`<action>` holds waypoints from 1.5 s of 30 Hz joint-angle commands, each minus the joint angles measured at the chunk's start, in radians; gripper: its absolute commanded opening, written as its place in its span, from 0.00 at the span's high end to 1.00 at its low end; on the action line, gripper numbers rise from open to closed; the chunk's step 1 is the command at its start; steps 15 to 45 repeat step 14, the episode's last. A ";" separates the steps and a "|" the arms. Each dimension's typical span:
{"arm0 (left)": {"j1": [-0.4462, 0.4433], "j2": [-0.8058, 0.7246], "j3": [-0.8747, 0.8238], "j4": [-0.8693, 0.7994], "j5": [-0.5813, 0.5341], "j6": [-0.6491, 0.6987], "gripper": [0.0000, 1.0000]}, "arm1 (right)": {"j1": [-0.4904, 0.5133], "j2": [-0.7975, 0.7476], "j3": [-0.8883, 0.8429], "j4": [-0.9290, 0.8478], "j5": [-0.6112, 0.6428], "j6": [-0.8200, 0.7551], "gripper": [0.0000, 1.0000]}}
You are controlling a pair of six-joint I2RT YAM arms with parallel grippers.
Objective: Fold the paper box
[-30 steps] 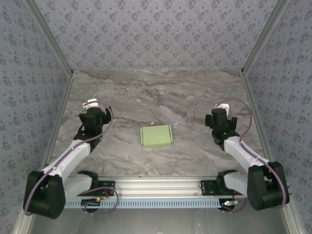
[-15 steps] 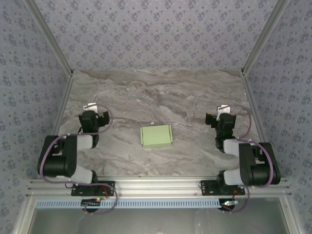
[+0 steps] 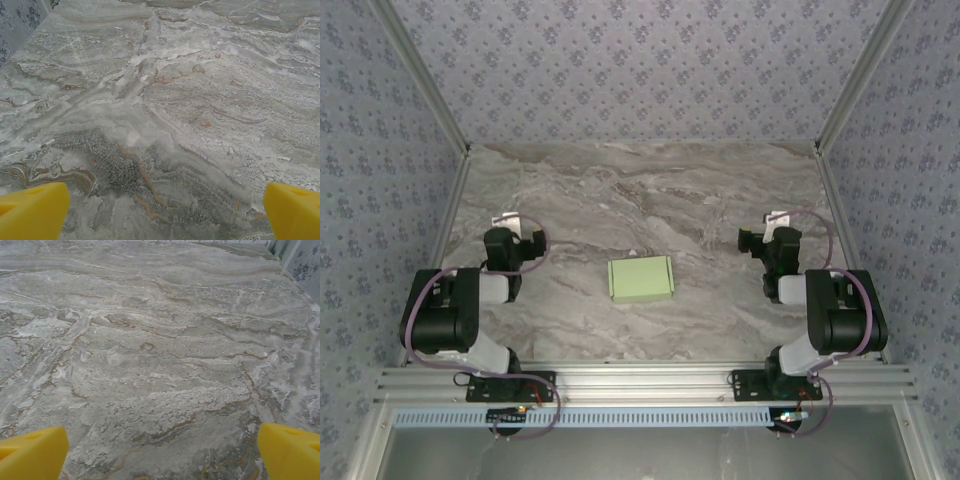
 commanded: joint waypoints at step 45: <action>0.000 -0.005 0.018 0.040 0.020 0.008 0.01 | -0.001 0.003 0.018 -0.004 -0.013 0.013 0.01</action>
